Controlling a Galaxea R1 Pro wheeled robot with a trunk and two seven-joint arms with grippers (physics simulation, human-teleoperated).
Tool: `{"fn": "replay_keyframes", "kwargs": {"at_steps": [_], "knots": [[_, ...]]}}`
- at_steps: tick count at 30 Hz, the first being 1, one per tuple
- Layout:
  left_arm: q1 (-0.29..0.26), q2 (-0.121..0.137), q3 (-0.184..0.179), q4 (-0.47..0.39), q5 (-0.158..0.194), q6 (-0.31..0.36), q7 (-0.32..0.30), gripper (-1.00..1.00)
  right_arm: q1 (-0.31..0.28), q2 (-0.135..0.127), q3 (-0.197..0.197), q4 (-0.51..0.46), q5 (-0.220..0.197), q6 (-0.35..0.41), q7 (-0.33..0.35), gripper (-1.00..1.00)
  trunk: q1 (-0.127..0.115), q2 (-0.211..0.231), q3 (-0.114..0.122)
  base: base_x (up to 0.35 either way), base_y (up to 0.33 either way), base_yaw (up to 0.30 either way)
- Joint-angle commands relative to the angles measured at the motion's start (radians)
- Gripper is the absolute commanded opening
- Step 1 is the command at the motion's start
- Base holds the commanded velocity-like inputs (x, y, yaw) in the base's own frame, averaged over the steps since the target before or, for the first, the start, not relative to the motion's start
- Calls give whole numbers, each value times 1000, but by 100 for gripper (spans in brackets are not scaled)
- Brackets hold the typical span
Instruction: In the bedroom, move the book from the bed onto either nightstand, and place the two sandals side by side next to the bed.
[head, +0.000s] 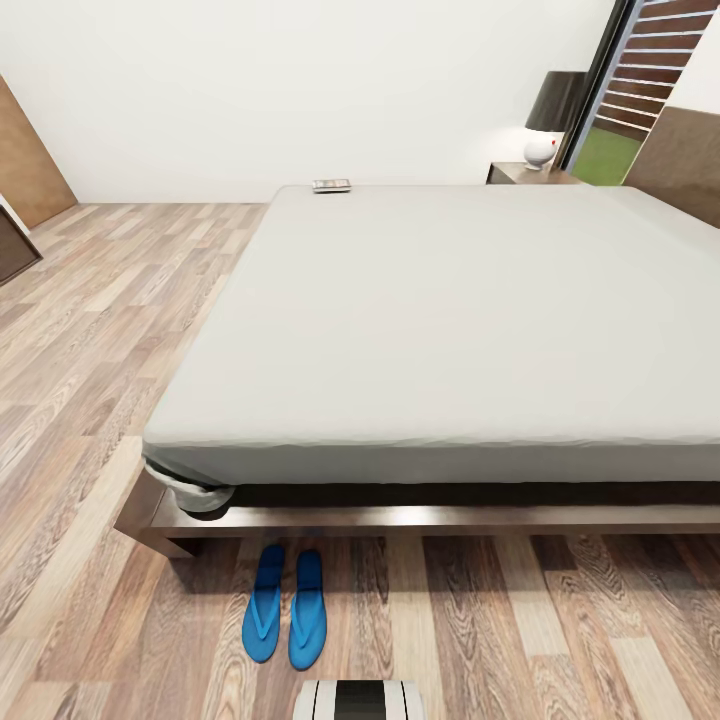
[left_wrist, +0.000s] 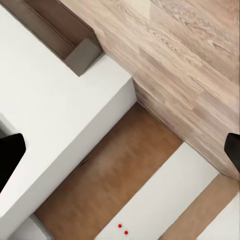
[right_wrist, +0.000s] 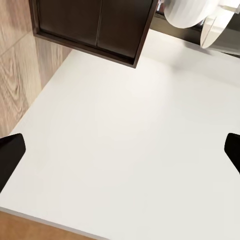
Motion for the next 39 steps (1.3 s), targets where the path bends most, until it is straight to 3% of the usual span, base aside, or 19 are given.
{"fn": "replay_keyframes", "kwargs": {"at_steps": [1,6,14,18,19,20,23,27,33,37,39], "knots": [[0,-11,-8,-1,0,7,1,100,0,0,3,-1,-3,11,-3,100,0,0,-1,0,0,0],[0,-39,1,-3,7,7,2,100,0,-1,4,-2,-3,11,-3,100,0,0,-1,0,0,0],[0,-52,75,-5,82,7,-22,100,0,-4,4,-2,-4,11,-3,100,0,0,-1,0,0,0],[0,-54,110,-4,121,13,-144,100,0,-7,3,-2,-4,11,-3,100,0,0,-1,0,0,0],[0,-55,115,-5,126,16,-186,100,0,-8,3,-2,-4,11,-3,100,0,0,-1,0,0,0],[0,-55,115,-5,126,16,-186,100,0,-8,3,-2,-4,11,-3,100,0,0,-1,0,0,0],[-2,-53,126,-5,139,43,-301,100,0,-8,3,-2,-4,11,-3,100,0,0,-1,0,0,0],[-7,-52,133,-6,149,107,-350,100,0,-7,4,-1,-4,11,-3,100,0,0,-1,0,0,0],[-11,-50,139,-9,159,184,-373,100,0,-5,4,-1,-3,11,-3,100,0,0,-1,0,0,0],[-12,-49,142,-10,190,208,-392,100,0,-3,5,-1,-3,11,-3,100,0,0,-1,0,0,0],[-12,-49,143,-12,231,204,-400,100,0,-2,5,-1,-3,11,-3,100,0,0,-1,0,0,0]]}}
